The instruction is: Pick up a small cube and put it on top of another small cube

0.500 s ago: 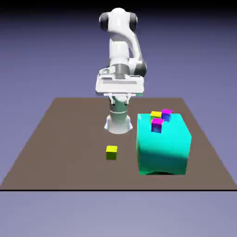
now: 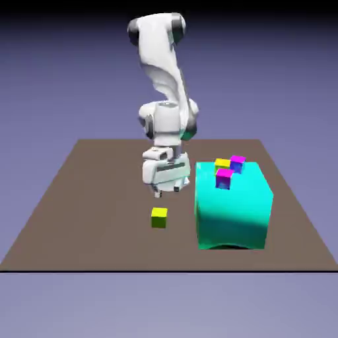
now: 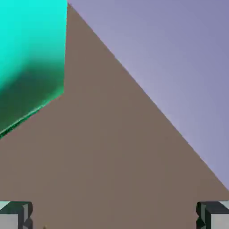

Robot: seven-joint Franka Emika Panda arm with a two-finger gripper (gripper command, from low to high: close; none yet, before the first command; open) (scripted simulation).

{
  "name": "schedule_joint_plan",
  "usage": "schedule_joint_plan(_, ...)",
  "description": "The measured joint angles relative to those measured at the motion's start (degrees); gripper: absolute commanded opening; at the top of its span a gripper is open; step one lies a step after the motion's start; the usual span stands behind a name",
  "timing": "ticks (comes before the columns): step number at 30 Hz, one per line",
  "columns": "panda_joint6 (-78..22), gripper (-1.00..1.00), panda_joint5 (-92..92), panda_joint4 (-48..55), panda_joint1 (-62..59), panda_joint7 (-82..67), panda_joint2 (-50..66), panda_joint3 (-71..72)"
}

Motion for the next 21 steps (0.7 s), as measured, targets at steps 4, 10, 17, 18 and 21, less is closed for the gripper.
schedule_joint_plan(4,-2.6,0.00,-7.6,-1.6,6.0,-9.3,4.2,-8.3)
schedule_joint_plan(10,-0.3,0.00,-8.9,-2.2,8.0,-16.6,10.9,-10.7)
schedule_joint_plan(17,13.0,0.00,2.4,-1.2,2.4,-23.1,25.4,-2.0)
schedule_joint_plan(18,14.9,0.00,4.0,-1.1,1.6,-24.0,27.5,-0.7)
schedule_joint_plan(21,17.6,-1.00,6.3,-0.9,0.5,-25.4,30.5,1.1)
